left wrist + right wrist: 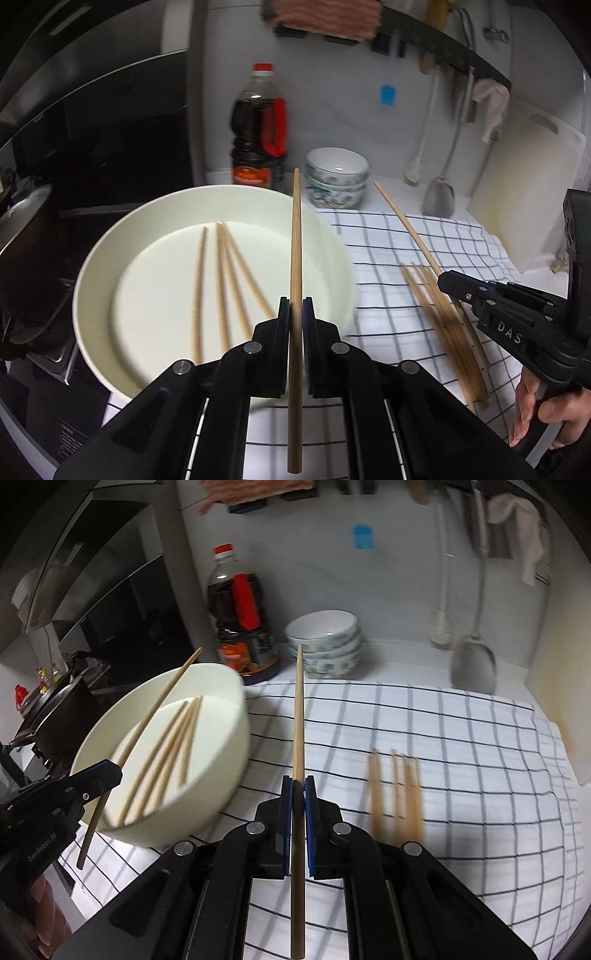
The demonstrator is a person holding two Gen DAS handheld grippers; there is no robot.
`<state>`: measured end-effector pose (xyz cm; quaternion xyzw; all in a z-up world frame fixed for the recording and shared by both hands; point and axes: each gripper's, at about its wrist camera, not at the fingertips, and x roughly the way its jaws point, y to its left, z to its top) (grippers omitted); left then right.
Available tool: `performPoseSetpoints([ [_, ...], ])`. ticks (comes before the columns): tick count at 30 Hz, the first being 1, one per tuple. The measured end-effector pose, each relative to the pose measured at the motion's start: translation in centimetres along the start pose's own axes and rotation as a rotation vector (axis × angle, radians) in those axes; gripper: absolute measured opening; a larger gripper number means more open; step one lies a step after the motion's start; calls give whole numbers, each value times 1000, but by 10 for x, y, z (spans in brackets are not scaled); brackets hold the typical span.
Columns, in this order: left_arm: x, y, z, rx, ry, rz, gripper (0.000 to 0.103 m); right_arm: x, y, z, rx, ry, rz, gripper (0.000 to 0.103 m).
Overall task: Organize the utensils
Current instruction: 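Carry the left tool's chopstick into the basin while the right tool carries its own, then open the left tool inside the basin while the right tool opens too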
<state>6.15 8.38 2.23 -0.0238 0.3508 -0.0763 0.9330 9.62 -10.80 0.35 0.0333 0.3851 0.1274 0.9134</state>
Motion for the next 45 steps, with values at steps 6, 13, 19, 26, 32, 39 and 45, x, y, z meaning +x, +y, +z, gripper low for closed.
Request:
performPoseSetpoints([
  [6, -1, 49, 7, -47, -16, 39, 8, 23, 51, 22, -36, 9, 58, 6],
  [13, 8, 92, 8, -96, -4, 62, 8, 48, 102, 41, -79, 38, 102, 6],
  [19, 23, 110, 5, -118, 31, 58, 8, 73, 129, 41, -102, 93, 118, 6],
  [26, 40, 118, 4, -135, 64, 50, 8, 96, 136, 36, -96, 155, 108, 6],
  [32, 46, 117, 3, -136, 78, 55, 8, 100, 135, 32, -100, 176, 100, 6],
  [39, 31, 119, 3, -144, 18, 102, 63, 93, 127, 34, -89, 137, 70, 23],
  [45, 16, 119, 4, -146, -27, 130, 72, 85, 122, 34, -75, 123, 68, 26],
])
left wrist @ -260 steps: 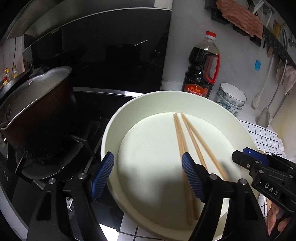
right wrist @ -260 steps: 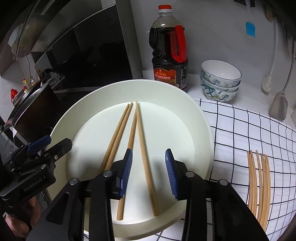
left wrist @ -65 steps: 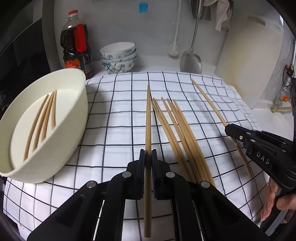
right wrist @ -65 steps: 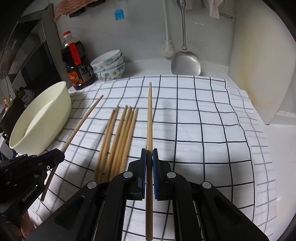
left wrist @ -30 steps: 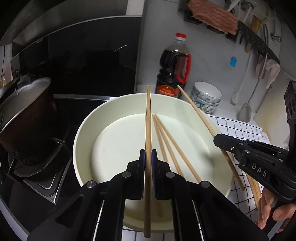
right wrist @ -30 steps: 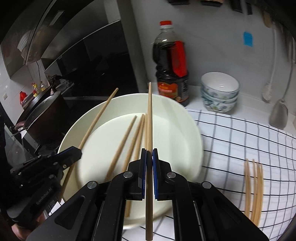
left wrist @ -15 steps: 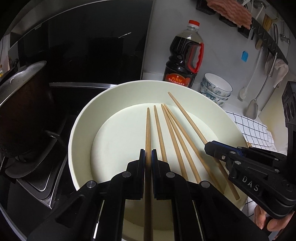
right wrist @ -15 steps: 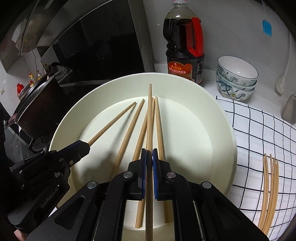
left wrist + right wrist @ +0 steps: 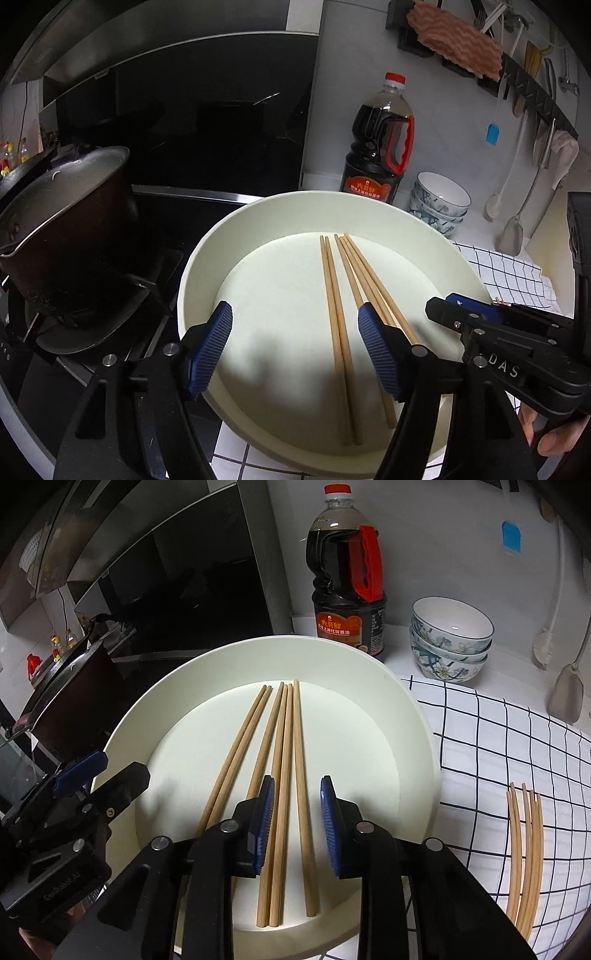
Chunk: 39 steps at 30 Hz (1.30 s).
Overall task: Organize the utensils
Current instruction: 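Open the left tool inside the basin while the right tool opens too, then move both open tools back over the remaining chopsticks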
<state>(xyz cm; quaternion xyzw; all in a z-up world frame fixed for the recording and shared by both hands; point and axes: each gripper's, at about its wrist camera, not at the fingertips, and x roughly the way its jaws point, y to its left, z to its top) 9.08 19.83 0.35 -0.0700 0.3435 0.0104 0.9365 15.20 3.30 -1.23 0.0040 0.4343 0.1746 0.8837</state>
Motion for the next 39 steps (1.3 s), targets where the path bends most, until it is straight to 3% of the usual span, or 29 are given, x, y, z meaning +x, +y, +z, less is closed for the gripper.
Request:
performPoseSetpoints([
  [21, -32, -18, -18, -23, -30, -4, 84, -53, -28, -26, 7, -66, -24, 40],
  [33, -45, -72, -34, 27, -36, -47, 90, -86, -86, -61, 32, -84, -107, 50],
  [39, -46, -107, -44, 57, -22, -93, 92, -99, -135, -80, 98, -94, -141, 53],
])
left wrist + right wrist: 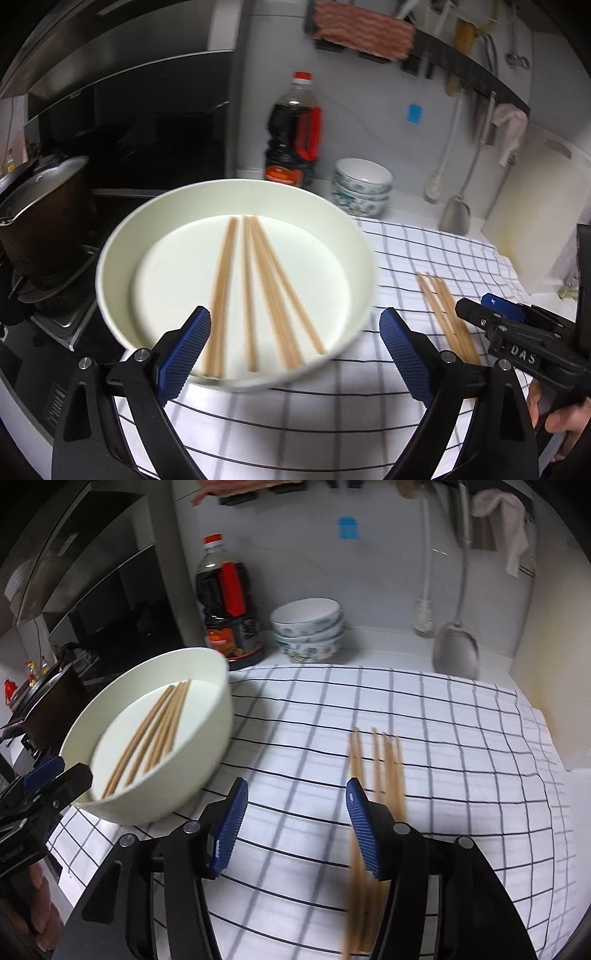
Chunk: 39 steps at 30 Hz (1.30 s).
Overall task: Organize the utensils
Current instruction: 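Move both open tools back over the remaining chopsticks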
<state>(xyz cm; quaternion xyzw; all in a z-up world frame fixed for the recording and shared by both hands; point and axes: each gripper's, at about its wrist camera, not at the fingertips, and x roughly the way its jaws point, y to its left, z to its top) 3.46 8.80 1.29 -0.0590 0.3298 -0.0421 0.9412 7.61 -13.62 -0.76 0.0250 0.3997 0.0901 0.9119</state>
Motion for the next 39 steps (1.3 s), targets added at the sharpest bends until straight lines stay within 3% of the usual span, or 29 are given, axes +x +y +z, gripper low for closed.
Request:
performPoseSetpoints([
  [9, 16, -60, -13, 64, 42, -61, 94, 0, -59, -14, 46, 31, -82, 56],
  [19, 42, -104, -32, 108, 100, -71, 95, 19, -89, -30, 64, 99, -86, 57],
  [39, 70, -117, -42, 122, 151, -51, 95, 42, -91, -45, 3, 176, -120, 57],
])
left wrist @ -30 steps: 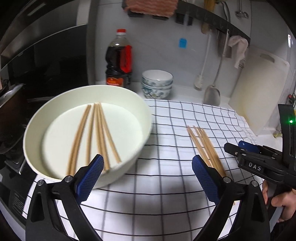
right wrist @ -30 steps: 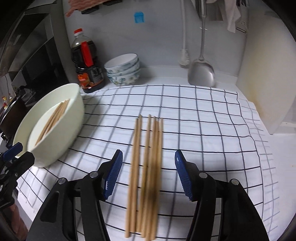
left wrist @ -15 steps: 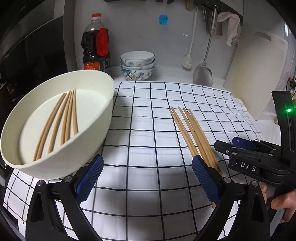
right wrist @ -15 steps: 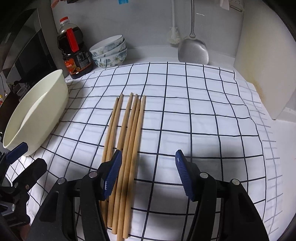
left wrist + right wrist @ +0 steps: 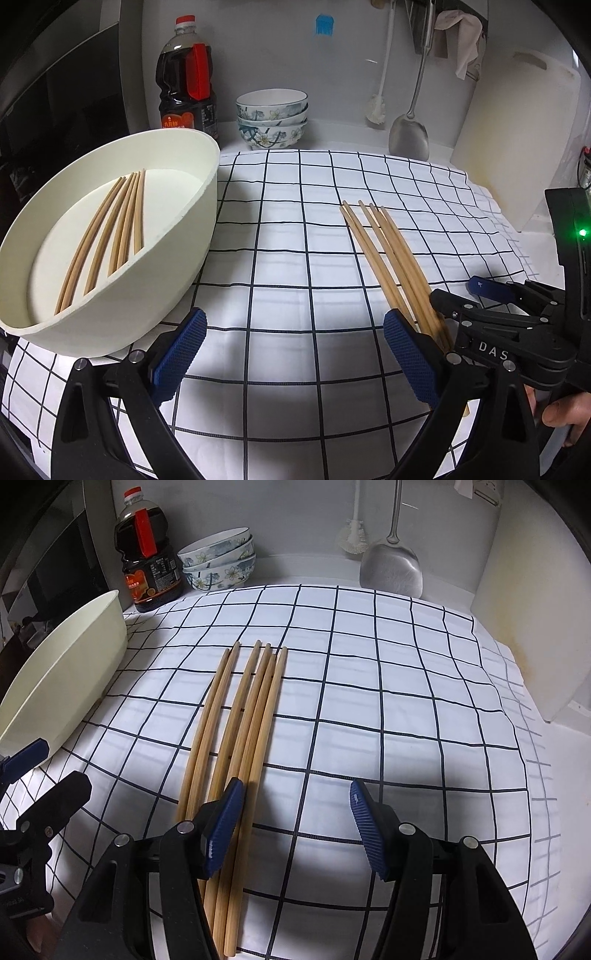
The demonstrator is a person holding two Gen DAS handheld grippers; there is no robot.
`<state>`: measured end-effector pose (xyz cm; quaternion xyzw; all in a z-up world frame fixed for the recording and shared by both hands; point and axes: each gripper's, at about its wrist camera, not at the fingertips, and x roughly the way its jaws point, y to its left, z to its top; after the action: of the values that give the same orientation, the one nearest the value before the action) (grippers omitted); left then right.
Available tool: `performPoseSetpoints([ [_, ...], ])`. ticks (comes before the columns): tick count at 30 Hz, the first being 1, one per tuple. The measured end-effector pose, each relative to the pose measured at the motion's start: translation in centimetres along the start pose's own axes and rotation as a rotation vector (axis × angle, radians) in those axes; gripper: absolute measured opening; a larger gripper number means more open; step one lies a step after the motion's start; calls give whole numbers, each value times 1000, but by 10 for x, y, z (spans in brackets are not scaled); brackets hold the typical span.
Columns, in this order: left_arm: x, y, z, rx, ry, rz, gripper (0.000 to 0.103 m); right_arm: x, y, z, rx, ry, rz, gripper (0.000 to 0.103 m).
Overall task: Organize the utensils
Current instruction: 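Move both open tools back over the remaining chopsticks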
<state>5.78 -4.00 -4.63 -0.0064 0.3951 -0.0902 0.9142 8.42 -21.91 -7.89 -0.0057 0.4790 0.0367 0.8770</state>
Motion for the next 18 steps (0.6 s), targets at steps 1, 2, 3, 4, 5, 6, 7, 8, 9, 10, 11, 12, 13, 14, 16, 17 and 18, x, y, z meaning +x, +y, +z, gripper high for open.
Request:
performPoseSetpoints([
  [1, 0, 0, 0, -1, 1, 0, 95, 0, 0, 0, -3, 0, -1, 57],
  [2, 1, 0, 0, 1, 3, 0, 95, 0, 0, -1, -6, 1, -2, 57],
  [3, 1, -1, 0, 2, 3, 1, 95, -1, 0, -1, -8, 2, -3, 57],
  [4, 1, -2, 0, 4, 3, 2, 95, -1, 0, -1, -12, 3, -5, 57],
  [5, 2, -2, 0, 6, 3, 3, 95, -1, 0, -2, -17, 6, -7, 57],
  [6, 2, -2, 0, 7, 3, 3, 95, -1, -1, -2, -20, 9, -8, 57],
  [7, 3, -3, 0, 8, 4, 4, 95, -2, -1, -3, -23, 10, -7, 57],
  [8, 3, -4, 0, 9, 4, 5, 95, -2, -1, -4, -26, 12, -6, 57],
  [9, 3, -4, 0, 8, 5, 7, 95, -2, 0, -4, -30, 16, -5, 57],
  [10, 4, -4, 1, 8, 6, 7, 95, 0, 2, -5, -43, 29, -5, 57],
  [11, 4, -4, 1, 8, 7, 6, 95, 1, 4, -7, -62, 38, -10, 57],
  [12, 5, -5, 1, 9, 7, 7, 95, 0, 5, -7, -68, 28, -12, 57],
  [13, 5, -6, 1, 11, 7, 8, 95, 0, 5, -7, -67, 27, -14, 57],
  [14, 6, -6, 1, 12, 7, 10, 95, 0, 3, -7, -59, 27, -14, 57],
  [16, 8, -9, 1, 14, 12, 10, 95, 1, -1, -7, -48, 21, -23, 57],
  [17, 9, -11, 1, 16, 14, 10, 95, 1, -4, -7, -39, 20, -28, 57],
  [18, 10, -13, 1, 21, 18, 10, 95, 1, -7, -7, -30, 19, -35, 57],
])
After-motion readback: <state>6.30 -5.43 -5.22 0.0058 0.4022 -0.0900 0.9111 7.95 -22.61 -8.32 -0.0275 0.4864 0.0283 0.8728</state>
